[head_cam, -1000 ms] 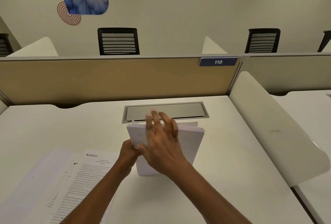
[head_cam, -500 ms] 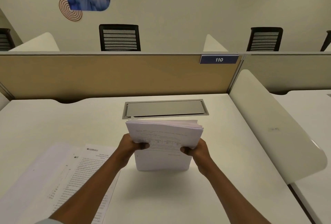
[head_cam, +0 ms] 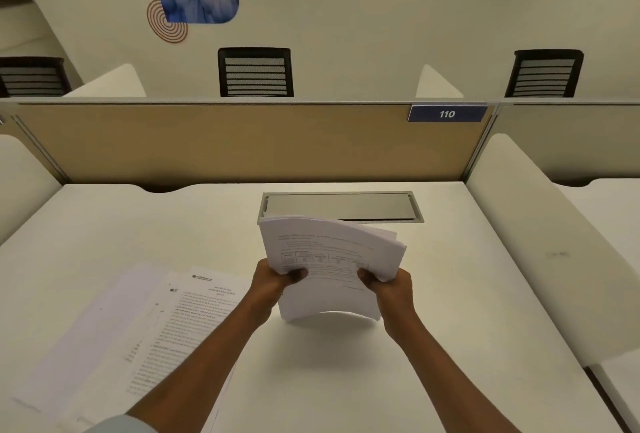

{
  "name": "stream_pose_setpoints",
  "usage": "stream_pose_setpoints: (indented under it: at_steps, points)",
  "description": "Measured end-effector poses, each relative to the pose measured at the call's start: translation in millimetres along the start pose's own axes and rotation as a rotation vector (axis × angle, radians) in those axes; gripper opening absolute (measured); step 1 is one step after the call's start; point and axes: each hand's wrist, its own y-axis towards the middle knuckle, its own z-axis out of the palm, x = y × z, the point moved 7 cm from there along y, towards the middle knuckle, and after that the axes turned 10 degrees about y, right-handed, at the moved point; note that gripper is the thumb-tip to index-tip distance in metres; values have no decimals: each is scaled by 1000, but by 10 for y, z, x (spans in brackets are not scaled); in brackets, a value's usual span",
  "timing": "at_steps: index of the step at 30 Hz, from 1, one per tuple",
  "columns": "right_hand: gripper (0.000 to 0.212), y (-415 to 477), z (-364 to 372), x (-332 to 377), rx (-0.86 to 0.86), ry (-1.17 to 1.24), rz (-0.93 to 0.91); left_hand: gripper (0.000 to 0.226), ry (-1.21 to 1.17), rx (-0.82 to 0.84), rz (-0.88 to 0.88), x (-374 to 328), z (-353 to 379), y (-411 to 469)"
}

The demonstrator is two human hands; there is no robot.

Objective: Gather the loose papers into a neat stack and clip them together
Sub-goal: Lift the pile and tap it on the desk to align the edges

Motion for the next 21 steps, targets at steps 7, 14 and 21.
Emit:
stream_pose_setpoints:
  at_steps: [7, 14, 21]
  points:
    - [25, -125, -20, -147, -50, 2, -23, 35, 43, -27, -54, 132, -23, -73]
    - [23, -178, 27, -234, -51, -38, -27, 32, 67, -63, -83, 147, -86, -195]
    - [19, -263, 185, -275, -74, -101, -48, 27, 122, -87, -73, 71, -299, -275]
